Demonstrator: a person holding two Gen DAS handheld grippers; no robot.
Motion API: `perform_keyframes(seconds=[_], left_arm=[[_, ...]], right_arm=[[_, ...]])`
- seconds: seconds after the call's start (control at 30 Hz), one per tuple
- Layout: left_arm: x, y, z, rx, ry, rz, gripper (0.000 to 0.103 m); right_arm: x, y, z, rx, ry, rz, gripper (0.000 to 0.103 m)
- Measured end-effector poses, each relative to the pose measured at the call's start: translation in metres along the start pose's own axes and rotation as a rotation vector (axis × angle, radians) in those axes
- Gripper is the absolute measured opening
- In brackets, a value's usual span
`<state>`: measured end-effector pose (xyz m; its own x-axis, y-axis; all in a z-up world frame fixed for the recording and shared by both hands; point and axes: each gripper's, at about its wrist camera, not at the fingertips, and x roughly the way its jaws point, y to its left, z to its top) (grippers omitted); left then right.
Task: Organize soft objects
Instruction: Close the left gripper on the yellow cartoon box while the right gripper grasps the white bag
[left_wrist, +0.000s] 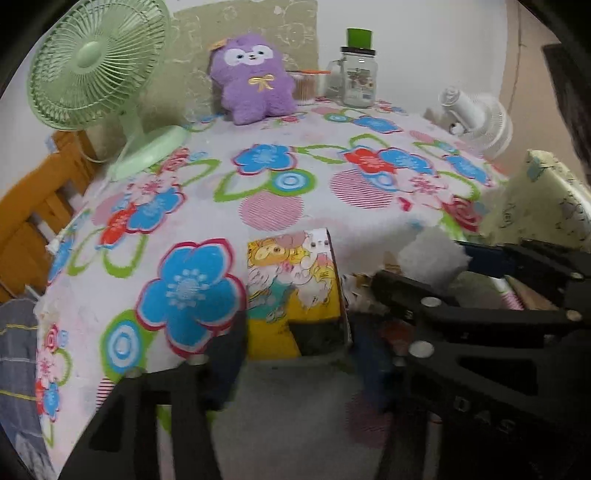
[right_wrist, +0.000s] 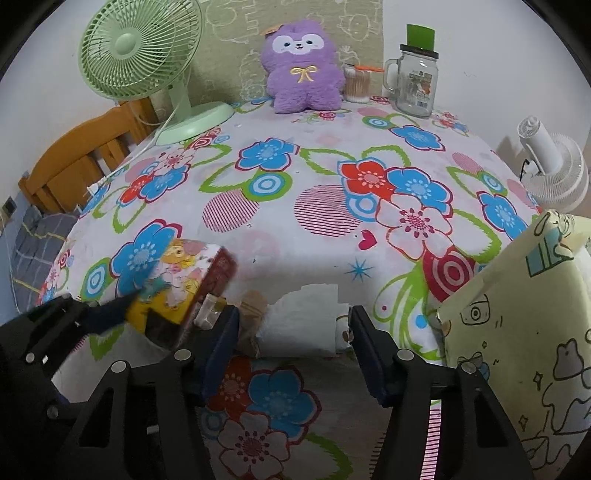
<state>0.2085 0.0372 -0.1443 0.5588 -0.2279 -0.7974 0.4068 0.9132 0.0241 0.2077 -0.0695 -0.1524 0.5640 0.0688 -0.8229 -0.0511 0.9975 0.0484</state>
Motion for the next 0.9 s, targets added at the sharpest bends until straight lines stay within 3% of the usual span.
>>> perform_keyframes(seconds=[0.33,0.47,0.9], left_arm=[[-0.016,-0.015,-0.005,0.029,-0.028,0.021,0.047],[-0.017,-0.019,-0.008,0.020,-0.022,0.017,0.047],[-0.042,-0.029,-0.016,0.015,-0.061,0.027,0.047]], right_arm=[[-0.012,-0.001,-0.006,-0.001,-0.014,0.011,0.051],[-0.017,0.003,-0.011,-0.021,-0.017,0.018,0.039],[-0.043,0.005,-0.021,-0.038,-0.057,0.024,0.025]])
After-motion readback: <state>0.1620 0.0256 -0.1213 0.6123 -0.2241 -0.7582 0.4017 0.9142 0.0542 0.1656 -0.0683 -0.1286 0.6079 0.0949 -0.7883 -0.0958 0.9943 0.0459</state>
